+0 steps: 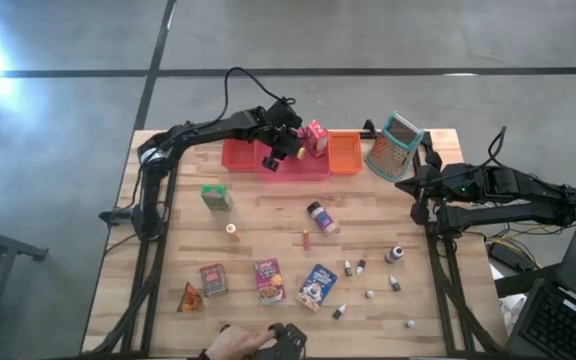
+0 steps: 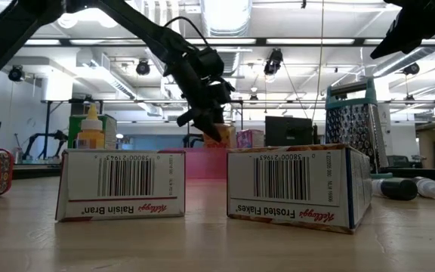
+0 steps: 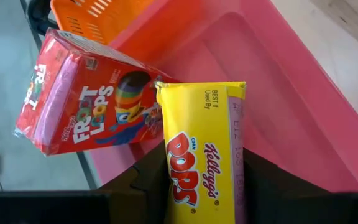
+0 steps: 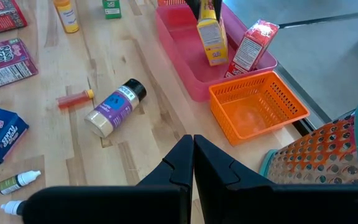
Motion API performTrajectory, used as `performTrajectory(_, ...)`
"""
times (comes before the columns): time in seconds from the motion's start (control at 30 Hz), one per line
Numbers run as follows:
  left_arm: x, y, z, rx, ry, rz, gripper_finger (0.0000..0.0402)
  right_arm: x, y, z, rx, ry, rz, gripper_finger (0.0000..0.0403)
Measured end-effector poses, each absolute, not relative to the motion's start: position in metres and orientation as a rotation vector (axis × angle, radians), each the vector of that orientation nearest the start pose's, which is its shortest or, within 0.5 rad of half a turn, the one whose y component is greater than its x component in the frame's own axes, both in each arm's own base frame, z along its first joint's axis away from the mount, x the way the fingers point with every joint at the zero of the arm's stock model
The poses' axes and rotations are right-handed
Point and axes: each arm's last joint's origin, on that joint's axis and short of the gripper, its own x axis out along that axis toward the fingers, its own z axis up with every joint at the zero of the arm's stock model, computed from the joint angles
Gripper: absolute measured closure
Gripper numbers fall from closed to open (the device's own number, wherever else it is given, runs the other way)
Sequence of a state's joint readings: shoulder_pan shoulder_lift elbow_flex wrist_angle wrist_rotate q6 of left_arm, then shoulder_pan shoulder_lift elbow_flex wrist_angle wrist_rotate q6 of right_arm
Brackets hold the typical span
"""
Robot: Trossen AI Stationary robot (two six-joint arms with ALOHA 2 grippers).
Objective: Pick & Place Kitchen Items
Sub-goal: Put the yellow cereal box into the pink bin
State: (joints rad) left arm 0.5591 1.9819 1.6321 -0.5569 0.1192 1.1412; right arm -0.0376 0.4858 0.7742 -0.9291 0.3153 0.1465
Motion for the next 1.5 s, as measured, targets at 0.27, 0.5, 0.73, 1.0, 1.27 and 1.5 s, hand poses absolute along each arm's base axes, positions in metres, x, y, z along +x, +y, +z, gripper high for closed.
performTrajectory(0.27, 0.372, 0.231, 0.242, 0.794, 0.960, -0.135, 0.0250, 0.080, -0.012, 0.297, 0.052, 0.611, -0.387, 0.0394)
performTrajectory(0.5, 0.371, 0.234, 0.241, 0.781, 0.980, -0.146, 0.0250, 0.080, -0.012, 0.297, 0.051, 0.611, -0.387, 0.0394)
performTrajectory(0.73, 0.360, 0.245, 0.271, 0.585, 0.940, -0.180, 0.0250, 0.080, -0.012, 0.297, 0.052, 0.611, -0.387, 0.0394)
performTrajectory(1.0, 0.356, 0.253, 0.267, 0.425, 0.920, -0.245, 0.0250, 0.080, -0.012, 0.297, 0.052, 0.611, -0.387, 0.0394)
performTrajectory(1.27, 0.362, 0.258, 0.252, 0.375, 0.949, -0.199, 0.0248, 0.080, -0.012, 0.297, 0.051, 0.611, -0.387, 0.0394)
performTrajectory(1.5, 0.363, 0.260, 0.252, 0.354, 0.968, -0.145, 0.0229, 0.080, -0.012, 0.297, 0.052, 0.612, -0.387, 0.0394)
